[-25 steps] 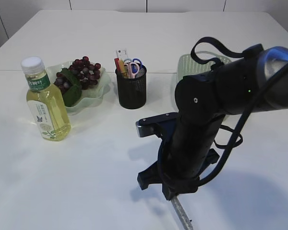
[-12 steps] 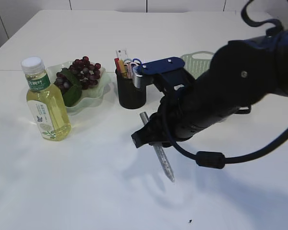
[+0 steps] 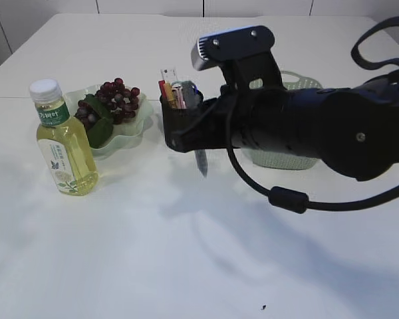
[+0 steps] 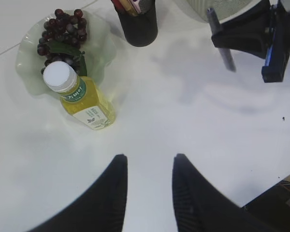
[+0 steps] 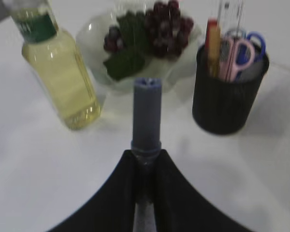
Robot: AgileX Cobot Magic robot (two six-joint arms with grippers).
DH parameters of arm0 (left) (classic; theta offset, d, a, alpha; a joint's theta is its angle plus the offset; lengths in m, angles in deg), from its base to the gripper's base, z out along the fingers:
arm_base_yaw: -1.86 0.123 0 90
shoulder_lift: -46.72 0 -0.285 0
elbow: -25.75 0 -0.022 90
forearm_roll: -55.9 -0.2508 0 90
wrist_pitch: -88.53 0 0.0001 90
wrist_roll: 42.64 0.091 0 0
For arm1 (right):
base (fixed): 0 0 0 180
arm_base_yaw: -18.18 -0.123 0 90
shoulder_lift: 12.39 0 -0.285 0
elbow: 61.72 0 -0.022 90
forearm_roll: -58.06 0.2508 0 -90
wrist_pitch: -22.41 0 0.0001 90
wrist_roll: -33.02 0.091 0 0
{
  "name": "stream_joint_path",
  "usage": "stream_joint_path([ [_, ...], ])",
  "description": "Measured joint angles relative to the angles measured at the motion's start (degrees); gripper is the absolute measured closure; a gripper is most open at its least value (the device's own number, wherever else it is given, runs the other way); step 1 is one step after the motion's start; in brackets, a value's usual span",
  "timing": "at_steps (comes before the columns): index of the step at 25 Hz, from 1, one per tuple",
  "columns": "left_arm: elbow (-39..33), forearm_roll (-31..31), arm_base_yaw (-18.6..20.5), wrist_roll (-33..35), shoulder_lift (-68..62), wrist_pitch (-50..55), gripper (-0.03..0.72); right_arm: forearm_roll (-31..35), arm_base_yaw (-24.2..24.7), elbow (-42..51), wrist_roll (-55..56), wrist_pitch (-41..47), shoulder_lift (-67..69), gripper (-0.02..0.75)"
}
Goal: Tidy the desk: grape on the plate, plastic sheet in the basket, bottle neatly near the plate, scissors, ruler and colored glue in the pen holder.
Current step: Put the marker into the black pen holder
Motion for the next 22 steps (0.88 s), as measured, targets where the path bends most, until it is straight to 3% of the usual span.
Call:
stream_joint_path([
  [9, 0.00, -0.42, 0.00, 0.00, 0.00, -0.14, 0.453, 0.00, 1.88, -8.72, -3.27, -10.55, 8.39, 0.648],
  [22, 0.00, -1.25, 0.00, 0.00, 0.00, 0.20, 0.454, 0.21, 7.78, -28.34, -5.22, -11.85, 22.75, 0.648],
])
